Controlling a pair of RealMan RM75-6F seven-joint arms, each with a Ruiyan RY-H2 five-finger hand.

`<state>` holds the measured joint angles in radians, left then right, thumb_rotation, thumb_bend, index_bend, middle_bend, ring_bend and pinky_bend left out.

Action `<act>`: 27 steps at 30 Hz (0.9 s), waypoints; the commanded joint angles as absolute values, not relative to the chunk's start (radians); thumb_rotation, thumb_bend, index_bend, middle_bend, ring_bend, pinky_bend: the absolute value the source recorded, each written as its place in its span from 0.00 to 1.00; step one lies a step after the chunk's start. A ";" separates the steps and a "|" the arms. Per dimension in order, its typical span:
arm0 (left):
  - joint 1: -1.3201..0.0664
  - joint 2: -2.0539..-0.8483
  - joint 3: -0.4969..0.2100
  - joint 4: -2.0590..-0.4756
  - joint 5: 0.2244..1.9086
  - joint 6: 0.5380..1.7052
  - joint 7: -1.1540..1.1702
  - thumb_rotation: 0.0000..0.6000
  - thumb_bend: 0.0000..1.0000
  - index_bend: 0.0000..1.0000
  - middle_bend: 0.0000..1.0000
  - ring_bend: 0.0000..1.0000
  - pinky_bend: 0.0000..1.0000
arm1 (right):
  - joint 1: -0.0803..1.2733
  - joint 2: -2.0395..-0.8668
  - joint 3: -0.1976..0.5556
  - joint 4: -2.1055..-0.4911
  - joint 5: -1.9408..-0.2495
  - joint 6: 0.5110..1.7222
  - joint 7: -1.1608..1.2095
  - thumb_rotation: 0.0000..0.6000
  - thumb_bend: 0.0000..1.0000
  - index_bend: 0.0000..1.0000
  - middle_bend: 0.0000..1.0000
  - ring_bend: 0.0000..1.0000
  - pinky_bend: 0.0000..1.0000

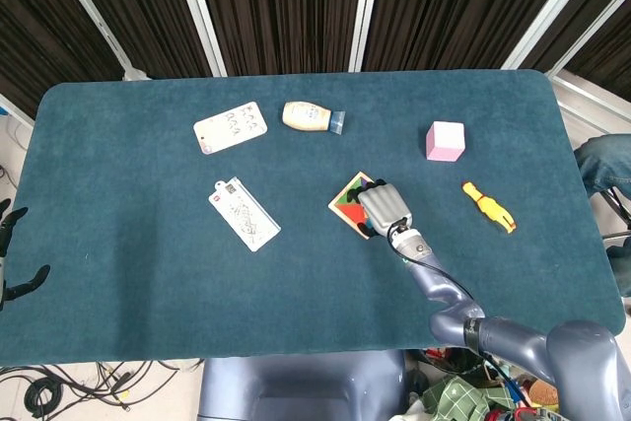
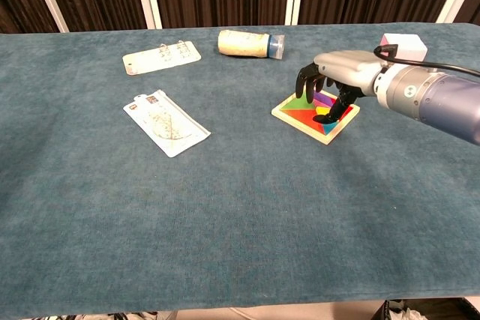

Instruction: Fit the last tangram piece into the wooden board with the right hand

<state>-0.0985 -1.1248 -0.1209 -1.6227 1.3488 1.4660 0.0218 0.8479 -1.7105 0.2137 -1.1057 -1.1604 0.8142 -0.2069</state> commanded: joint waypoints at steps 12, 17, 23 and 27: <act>-0.098 -1.126 -0.121 -1.620 1.350 1.467 0.021 1.00 0.23 0.16 0.04 0.00 0.00 | 0.839 -1.709 0.200 -1.112 -1.166 0.817 -0.211 1.00 0.23 0.34 0.38 0.29 0.23; -0.097 -1.125 -0.121 -1.620 1.349 1.468 0.021 1.00 0.23 0.16 0.04 0.00 0.00 | 0.836 -1.711 0.198 -1.108 -1.163 0.813 -0.205 1.00 0.23 0.34 0.38 0.29 0.23; -0.099 -1.125 -0.122 -1.622 1.349 1.467 0.023 1.00 0.23 0.16 0.04 0.00 0.00 | 0.833 -1.713 0.195 -1.102 -1.167 0.813 -0.199 1.00 0.23 0.34 0.38 0.29 0.23; -0.098 -1.125 -0.122 -1.621 1.348 1.467 0.023 1.00 0.23 0.16 0.04 0.00 0.00 | 0.832 -1.713 0.193 -1.097 -1.170 0.811 -0.196 1.00 0.23 0.34 0.38 0.29 0.23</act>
